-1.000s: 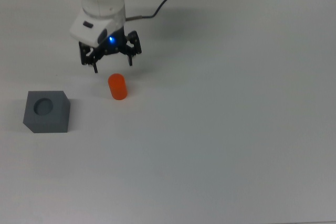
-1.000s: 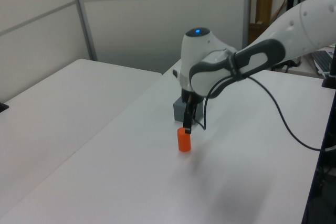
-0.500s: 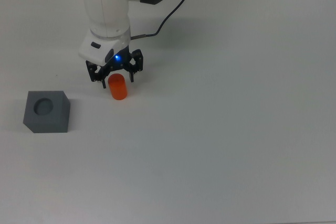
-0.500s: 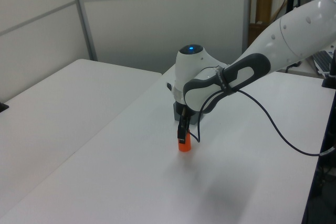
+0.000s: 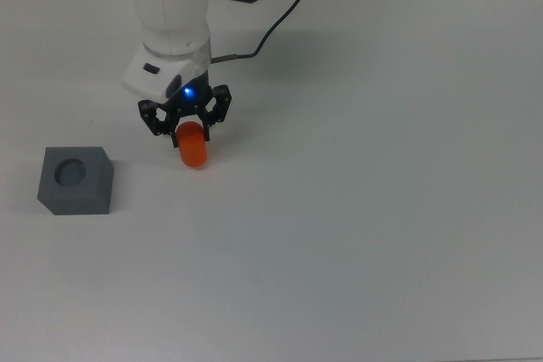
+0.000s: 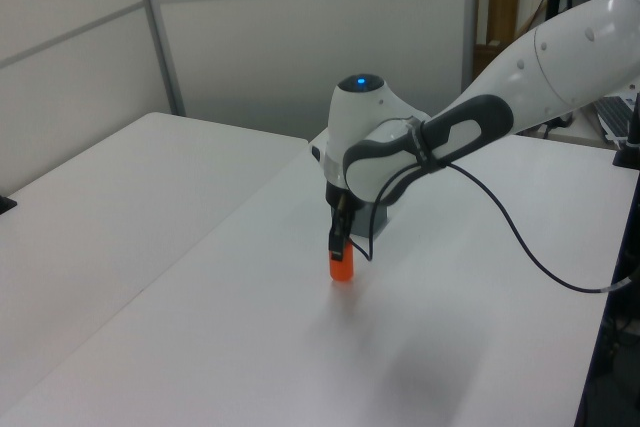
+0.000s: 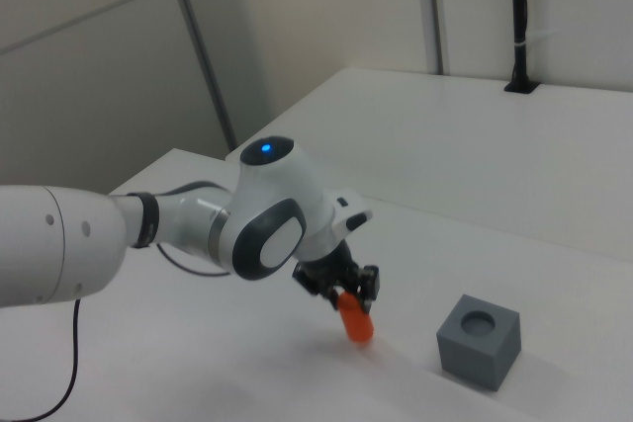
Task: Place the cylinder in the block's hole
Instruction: 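Lift the orange cylinder and carry it over the grey block, then lower the cylinder into the block's round hole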
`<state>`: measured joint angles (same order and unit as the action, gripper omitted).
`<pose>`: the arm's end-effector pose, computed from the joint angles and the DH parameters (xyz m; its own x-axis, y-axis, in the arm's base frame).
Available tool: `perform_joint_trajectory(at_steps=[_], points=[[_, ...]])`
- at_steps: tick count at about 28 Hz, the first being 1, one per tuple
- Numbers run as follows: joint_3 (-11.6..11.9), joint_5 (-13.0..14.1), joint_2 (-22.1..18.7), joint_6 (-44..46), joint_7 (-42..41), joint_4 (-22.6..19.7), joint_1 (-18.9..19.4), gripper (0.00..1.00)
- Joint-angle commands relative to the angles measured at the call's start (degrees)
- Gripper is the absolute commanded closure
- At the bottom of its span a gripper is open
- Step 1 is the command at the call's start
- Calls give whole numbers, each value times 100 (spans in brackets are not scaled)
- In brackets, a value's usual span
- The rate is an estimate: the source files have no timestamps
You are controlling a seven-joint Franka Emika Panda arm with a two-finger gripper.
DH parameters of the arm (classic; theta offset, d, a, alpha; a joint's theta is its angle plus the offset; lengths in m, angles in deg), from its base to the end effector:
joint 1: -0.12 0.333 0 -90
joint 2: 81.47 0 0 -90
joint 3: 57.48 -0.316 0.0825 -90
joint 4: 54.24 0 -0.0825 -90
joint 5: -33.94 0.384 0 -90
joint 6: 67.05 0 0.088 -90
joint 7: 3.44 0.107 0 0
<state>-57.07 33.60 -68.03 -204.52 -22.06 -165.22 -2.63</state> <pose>0.6260 -0.0344 0.3878 0.9385 0.2726 0.2119 0.2618 -0.9619 0.0783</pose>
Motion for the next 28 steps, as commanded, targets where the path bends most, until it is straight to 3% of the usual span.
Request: perform_joint_trajectory(at_steps=[1, 3, 9, 14, 20, 28], points=[[30, 385, 1, 308, 78, 708, -304, 100], [47, 420, 27, 361, 87, 1025, -489, 100], [109, 473, 150, 326, 96, 1447, -919, 100], [372, 447, 308, 291, 70, 1509, -955, 100], [443, 421, 589, 247, 26, 1518, -990, 100], [452, 394, 625, 247, 8, 1518, -999, 99]])
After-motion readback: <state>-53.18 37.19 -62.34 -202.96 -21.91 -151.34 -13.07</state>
